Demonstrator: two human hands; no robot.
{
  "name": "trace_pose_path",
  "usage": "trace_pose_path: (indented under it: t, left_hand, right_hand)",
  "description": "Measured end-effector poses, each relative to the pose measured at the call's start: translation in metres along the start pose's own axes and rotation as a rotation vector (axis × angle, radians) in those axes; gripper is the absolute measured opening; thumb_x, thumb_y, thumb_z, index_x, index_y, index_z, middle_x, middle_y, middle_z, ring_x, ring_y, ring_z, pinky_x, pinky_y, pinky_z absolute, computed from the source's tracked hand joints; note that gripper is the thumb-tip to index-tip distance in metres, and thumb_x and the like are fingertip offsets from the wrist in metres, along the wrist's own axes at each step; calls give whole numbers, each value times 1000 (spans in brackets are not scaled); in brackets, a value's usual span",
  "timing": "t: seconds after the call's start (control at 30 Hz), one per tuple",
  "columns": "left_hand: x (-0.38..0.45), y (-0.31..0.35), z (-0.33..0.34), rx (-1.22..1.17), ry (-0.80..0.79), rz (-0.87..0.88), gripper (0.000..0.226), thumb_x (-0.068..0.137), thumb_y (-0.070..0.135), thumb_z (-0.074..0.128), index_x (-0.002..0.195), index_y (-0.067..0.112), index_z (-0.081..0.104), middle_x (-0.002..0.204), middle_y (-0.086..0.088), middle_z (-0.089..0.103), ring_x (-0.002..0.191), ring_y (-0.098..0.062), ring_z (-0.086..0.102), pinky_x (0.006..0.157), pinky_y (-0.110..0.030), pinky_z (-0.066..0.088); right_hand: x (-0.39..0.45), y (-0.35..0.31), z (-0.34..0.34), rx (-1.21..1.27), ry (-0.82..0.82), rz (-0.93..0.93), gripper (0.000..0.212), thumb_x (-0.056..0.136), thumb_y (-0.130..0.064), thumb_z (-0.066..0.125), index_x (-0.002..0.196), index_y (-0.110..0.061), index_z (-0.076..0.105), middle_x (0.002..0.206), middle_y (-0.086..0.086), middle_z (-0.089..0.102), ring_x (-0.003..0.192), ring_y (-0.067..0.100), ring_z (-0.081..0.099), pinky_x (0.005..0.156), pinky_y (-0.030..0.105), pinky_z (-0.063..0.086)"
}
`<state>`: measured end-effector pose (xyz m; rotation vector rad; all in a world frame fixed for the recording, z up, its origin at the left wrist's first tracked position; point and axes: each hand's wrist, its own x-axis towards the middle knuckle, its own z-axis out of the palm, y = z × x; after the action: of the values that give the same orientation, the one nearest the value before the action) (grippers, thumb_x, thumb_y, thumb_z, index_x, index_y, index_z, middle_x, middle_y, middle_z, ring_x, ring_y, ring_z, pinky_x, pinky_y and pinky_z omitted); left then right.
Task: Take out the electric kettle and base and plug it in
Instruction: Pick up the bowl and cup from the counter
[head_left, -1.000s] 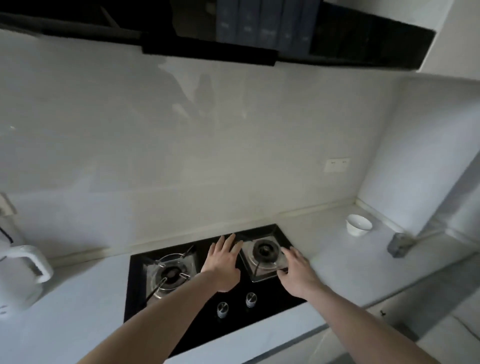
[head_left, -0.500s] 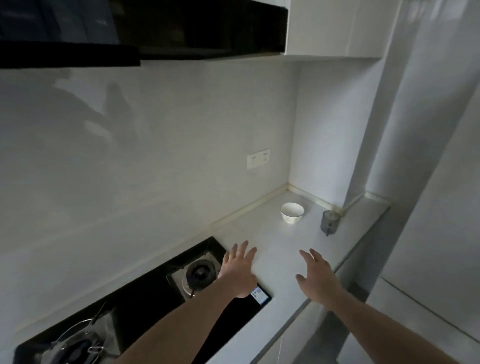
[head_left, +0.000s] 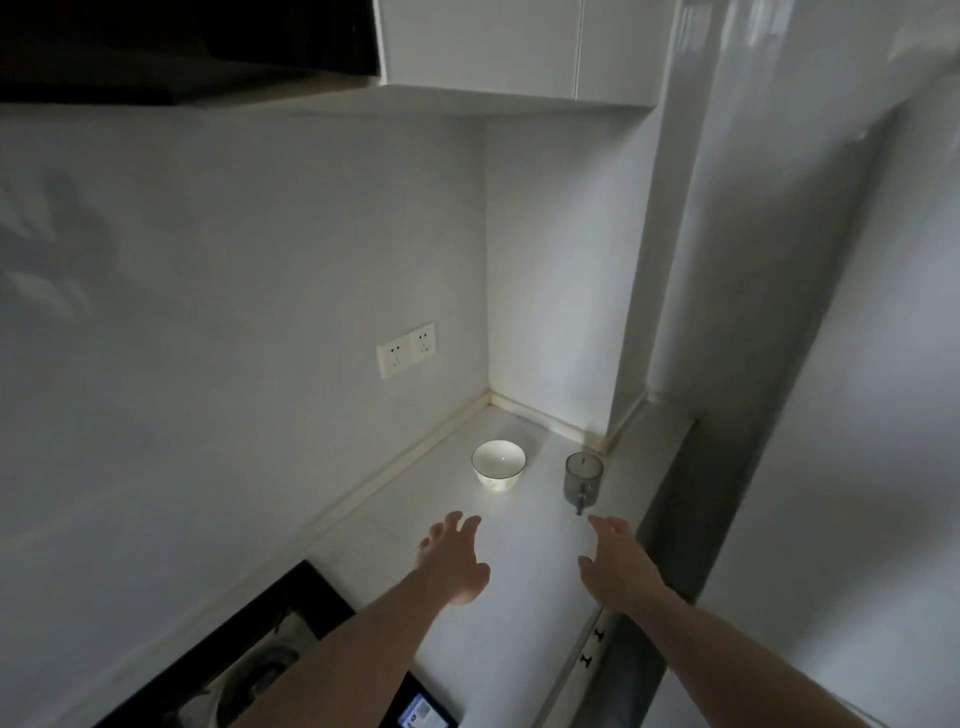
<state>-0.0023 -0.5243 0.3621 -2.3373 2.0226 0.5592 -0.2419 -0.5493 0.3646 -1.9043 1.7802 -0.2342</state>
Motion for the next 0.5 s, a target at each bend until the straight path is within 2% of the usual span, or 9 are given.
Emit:
trace_pose_path:
  t: [0.37, 0.5]
  left_hand:
    - [142, 48, 16, -30, -73, -199, 74, 92, 39, 51, 157, 29, 16, 163, -6, 15, 145, -31, 27, 114, -42, 32]
    - [183, 58, 19, -25, -89, -253, 71, 93, 40, 50, 156, 29, 18, 159, -9, 22, 141, -33, 33, 111, -42, 35]
  right_hand:
    - [165, 47, -34, -9, -114, 3, 51, 92, -34, 59, 139, -25, 44, 142, 5, 41, 120, 27, 60, 100, 36, 49]
    - [207, 59, -34, -14, -140, 17, 51, 94, -38, 59, 141, -27, 43, 143, 7, 40, 120, 28, 61, 99, 37, 50]
